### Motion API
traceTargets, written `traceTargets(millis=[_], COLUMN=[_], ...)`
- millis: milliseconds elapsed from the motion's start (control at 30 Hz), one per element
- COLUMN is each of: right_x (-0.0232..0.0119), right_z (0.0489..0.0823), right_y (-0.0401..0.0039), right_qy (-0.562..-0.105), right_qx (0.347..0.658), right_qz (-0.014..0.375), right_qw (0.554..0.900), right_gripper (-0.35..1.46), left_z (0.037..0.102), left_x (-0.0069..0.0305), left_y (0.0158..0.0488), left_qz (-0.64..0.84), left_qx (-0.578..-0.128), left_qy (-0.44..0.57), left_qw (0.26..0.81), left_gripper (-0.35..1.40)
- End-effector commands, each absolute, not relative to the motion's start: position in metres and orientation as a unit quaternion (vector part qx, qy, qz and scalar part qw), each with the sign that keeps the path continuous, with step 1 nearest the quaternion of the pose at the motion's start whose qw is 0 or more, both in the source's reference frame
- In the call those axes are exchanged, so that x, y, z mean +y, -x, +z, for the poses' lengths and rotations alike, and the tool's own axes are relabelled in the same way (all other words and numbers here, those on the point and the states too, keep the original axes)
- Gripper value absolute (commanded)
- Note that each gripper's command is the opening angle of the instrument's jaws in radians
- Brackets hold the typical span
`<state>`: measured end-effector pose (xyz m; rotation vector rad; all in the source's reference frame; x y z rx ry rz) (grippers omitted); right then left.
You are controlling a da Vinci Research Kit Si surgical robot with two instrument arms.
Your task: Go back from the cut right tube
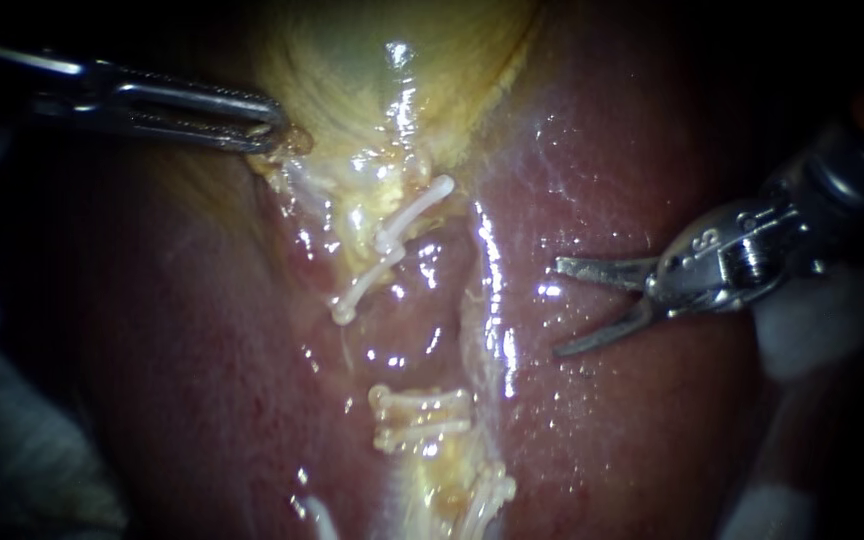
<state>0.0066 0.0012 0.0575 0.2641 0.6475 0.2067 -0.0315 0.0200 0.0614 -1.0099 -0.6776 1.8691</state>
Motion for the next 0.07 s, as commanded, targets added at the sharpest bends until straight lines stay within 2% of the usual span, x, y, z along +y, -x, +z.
traceTargets(millis=[33, 67], right_x=[0.0012, 0.0013], right_z=[0.0575, 0.0576], right_y=[-0.0067, -0.0068], right_qy=[-0.135, -0.146], right_qx=[0.318, 0.322], right_qz=[0.1, 0.096], right_qw=[0.933, 0.931], right_gripper=[1.43, 1.41], left_z=[0.0611, 0.0609], left_x=[0.0201, 0.0202], left_y=[0.0313, 0.0311], left_qz=[0.753, 0.752], left_qx=[-0.274, -0.275], left_qy=[0.406, 0.406], left_qw=[0.44, 0.439], left_gripper=[-0.35, -0.35])
